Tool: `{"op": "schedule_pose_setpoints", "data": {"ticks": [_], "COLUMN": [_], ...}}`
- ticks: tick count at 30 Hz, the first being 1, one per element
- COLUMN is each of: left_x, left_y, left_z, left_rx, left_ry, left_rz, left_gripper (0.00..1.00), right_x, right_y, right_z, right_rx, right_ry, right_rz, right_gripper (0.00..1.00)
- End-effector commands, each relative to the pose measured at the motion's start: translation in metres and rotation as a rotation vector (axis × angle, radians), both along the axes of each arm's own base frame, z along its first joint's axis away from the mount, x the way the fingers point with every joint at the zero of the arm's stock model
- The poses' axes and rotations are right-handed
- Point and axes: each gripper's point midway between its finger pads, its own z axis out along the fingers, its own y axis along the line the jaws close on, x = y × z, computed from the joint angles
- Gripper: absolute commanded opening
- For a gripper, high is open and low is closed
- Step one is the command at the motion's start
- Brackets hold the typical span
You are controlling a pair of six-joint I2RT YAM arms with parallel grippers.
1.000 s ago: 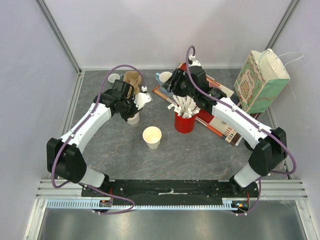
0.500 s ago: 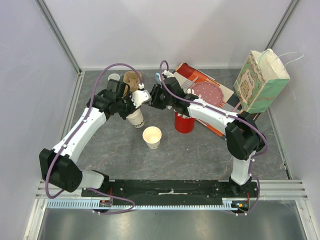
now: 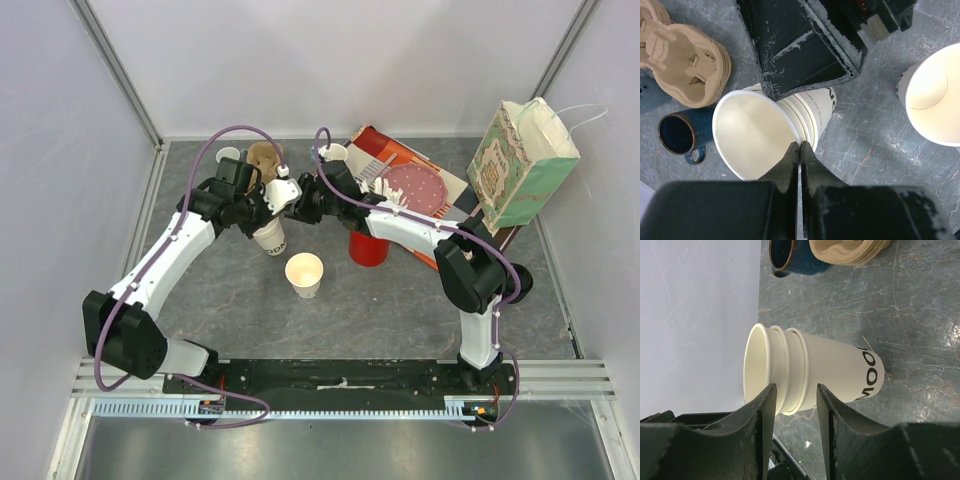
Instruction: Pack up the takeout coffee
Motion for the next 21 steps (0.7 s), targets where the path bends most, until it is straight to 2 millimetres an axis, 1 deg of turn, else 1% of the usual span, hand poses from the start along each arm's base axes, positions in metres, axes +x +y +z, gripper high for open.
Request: {"op": "schedule_pose_setpoints", "data": {"ticks": [1,3,6,7,10,13,14,17,19,20,21], "left_x": [0.014,0.014,0.017,0.018,0.016,0.015,0.016,0.019,0.019,0.02,0.017], "left_y": [-0.006,-0.006,-0.009,-0.011,-0.014,-0.015,-0.016,-0.014,-0.013,-0.012,-0.011], "left_z": [0.007,0.007,0.013,0.015,0.017,0.02,0.025,0.033,0.031,0.036,0.029], "left_rx": [-0.02,-0.025,-0.047,-0.054,-0.062,-0.062,-0.066,-0.062,-0.05,-0.052,-0.041], "left_ry": [-0.046,-0.048,-0.068,-0.076,-0.081,-0.101,-0.126,-0.175,-0.186,-0.215,-0.211], "left_rz": [0.007,0.009,0.01,0.009,0.001,-0.003,-0.004,0.0,-0.001,-0.005,-0.012], "left_gripper": [0.02,0.02,0.02,0.02,0.02,0.02,0.02,0.02,0.02,0.02,0.02], "right_x": [-0.002,-0.005,-0.009,-0.011,-0.014,-0.011,-0.01,-0.009,-0.009,-0.009,-0.009], "right_y": [0.008,0.01,0.017,0.021,0.024,0.021,0.018,0.015,0.015,0.015,0.015], "right_z": [0.02,0.019,0.006,-0.003,-0.014,-0.019,-0.024,-0.029,-0.033,-0.033,-0.031], "right_rx": [0.071,0.069,0.052,0.044,0.037,0.017,-0.002,-0.022,-0.029,-0.028,-0.027], "right_ry": [-0.029,-0.023,0.0,0.015,0.034,0.033,0.03,0.025,0.031,0.029,0.026], "right_rz": [0.009,0.014,0.028,0.035,0.037,0.017,0.004,-0.006,-0.007,-0.005,-0.006], "right_gripper": [0.46,0.46,0.45,0.45,0.45,0.45,0.45,0.44,0.45,0.44,0.44]}}
